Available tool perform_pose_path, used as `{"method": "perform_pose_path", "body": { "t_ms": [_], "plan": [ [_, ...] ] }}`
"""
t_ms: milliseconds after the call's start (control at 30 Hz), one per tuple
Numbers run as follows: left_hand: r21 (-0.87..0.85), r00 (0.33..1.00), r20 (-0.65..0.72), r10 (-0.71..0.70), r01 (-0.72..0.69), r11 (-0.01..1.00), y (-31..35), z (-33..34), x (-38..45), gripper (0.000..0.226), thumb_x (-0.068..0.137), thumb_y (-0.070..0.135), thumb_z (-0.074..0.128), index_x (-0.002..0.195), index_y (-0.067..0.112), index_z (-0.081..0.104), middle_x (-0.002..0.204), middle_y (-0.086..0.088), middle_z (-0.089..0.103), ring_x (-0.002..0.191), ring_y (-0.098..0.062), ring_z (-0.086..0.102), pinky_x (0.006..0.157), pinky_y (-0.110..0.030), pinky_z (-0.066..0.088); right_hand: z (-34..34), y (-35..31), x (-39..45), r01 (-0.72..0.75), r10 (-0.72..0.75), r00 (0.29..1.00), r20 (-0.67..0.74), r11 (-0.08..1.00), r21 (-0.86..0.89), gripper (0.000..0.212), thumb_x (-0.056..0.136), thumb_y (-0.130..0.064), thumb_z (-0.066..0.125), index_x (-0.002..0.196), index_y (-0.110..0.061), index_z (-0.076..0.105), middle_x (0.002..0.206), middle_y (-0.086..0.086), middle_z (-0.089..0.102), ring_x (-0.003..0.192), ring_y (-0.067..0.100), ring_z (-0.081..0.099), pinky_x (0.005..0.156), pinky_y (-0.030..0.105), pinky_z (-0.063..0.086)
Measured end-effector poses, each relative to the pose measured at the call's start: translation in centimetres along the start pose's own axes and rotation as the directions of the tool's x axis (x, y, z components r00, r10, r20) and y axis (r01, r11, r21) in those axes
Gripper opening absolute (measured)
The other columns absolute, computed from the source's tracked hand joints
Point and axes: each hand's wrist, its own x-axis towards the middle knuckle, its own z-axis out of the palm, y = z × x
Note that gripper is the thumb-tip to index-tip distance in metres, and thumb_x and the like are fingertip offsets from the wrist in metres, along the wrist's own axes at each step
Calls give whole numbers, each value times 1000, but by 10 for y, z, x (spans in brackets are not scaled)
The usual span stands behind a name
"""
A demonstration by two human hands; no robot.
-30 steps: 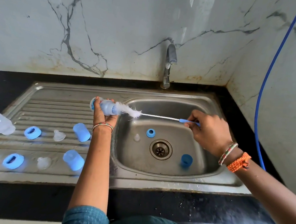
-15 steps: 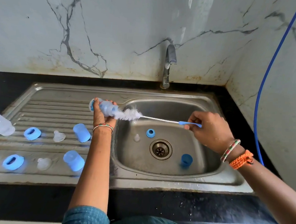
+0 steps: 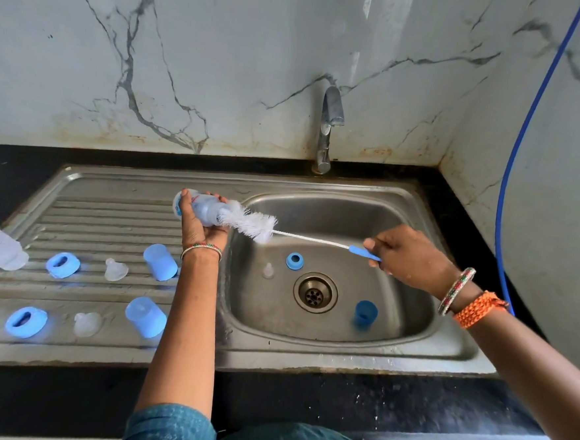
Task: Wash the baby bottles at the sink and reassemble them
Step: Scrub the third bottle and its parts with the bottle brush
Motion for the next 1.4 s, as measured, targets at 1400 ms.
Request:
{"method": "perform_pose_path", "body": {
  "t_ms": [1400],
  "plan": [
    [-196, 835, -230, -499, -542, -817, -125, -68, 15, 63, 71, 33, 75, 127, 17, 51, 131, -6, 54, 115, -29, 56, 84, -45, 48, 35, 85, 47, -427, 355, 901, 249, 625, 653, 41, 100, -30, 43, 67, -8, 55, 37, -10, 30, 29, 4, 22, 36, 12, 20]
  ]
}}
